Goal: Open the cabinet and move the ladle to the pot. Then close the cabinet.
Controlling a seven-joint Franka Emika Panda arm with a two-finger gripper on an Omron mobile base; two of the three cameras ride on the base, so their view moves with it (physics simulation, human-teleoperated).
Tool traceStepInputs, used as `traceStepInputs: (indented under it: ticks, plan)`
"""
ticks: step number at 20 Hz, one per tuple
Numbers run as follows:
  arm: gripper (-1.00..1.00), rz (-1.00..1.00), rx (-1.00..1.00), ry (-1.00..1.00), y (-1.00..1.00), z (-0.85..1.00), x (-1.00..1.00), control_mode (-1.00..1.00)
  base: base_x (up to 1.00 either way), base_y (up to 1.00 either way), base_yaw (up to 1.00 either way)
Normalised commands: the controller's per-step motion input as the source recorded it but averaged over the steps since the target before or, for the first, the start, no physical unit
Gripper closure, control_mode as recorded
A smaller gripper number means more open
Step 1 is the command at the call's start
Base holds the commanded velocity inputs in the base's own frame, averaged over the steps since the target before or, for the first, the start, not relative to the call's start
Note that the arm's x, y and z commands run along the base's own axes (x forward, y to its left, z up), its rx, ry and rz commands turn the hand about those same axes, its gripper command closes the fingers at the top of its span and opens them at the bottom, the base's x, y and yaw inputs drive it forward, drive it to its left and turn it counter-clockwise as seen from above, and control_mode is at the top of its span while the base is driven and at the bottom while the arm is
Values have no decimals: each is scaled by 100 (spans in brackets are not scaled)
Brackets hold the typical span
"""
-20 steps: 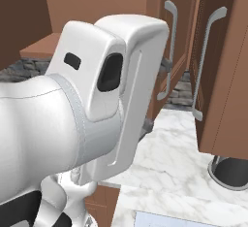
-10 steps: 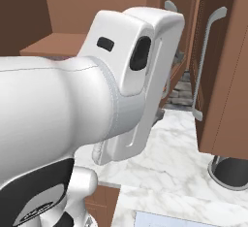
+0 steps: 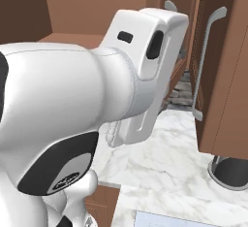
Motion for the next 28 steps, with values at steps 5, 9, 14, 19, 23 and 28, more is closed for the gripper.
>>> traceStepInputs:
  ticks: [5,9,14,19,23,28]
  plan:
    - [-100,0,0,0,0,-26,48,-100,0,0,0]
    - [-100,0,0,0,0,-21,43,-100,0,0,0]
    - [-100,0,-3,0,0,-21,37,-100,0,0,0]
    - [-100,0,-8,-1,11,-19,28,-100,0,0,0]
    - [-100,0,-8,-1,9,-15,30,-100,0,0,0]
    - [-100,0,-5,0,2,-9,31,-100,0,0,0]
